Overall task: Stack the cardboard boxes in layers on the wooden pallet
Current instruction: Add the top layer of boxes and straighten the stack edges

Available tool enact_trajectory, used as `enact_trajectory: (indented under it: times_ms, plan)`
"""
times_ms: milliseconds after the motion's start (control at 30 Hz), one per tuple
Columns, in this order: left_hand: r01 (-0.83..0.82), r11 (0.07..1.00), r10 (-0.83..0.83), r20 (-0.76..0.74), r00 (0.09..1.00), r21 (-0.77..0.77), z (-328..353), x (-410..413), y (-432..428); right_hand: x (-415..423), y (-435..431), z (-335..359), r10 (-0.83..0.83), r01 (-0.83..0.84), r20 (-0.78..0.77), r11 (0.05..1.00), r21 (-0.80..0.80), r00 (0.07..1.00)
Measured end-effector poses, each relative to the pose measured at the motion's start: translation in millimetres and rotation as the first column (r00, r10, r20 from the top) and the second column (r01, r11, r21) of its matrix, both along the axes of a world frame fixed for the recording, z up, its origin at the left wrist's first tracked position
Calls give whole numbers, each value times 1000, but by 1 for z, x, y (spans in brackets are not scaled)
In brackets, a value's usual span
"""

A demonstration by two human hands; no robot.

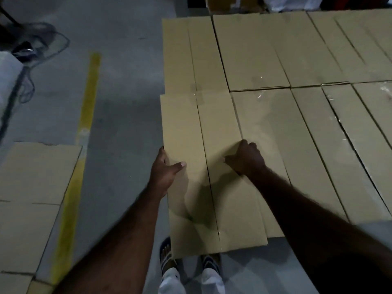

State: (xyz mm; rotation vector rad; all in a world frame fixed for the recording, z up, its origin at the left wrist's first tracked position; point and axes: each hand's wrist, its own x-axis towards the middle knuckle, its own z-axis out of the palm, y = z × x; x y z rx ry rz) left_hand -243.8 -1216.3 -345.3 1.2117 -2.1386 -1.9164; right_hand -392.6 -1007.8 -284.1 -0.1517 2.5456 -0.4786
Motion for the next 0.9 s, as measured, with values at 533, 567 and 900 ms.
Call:
enact_trajectory:
  times_ms: [533,567,900]
  plan:
    - [39,997,-37,33,999,-72,-31,-21,-5,9,-3,-36,212,-144,-302,962,231,930]
    - [46,996,-43,33,999,-79,-28,-25,-6,11,-3,-39,232,-159,-315,957,242,920]
    - [46,976,-25,102,995,-212,-18,-110,-57,17,-19,-61,261,-208,-244,952,223,934]
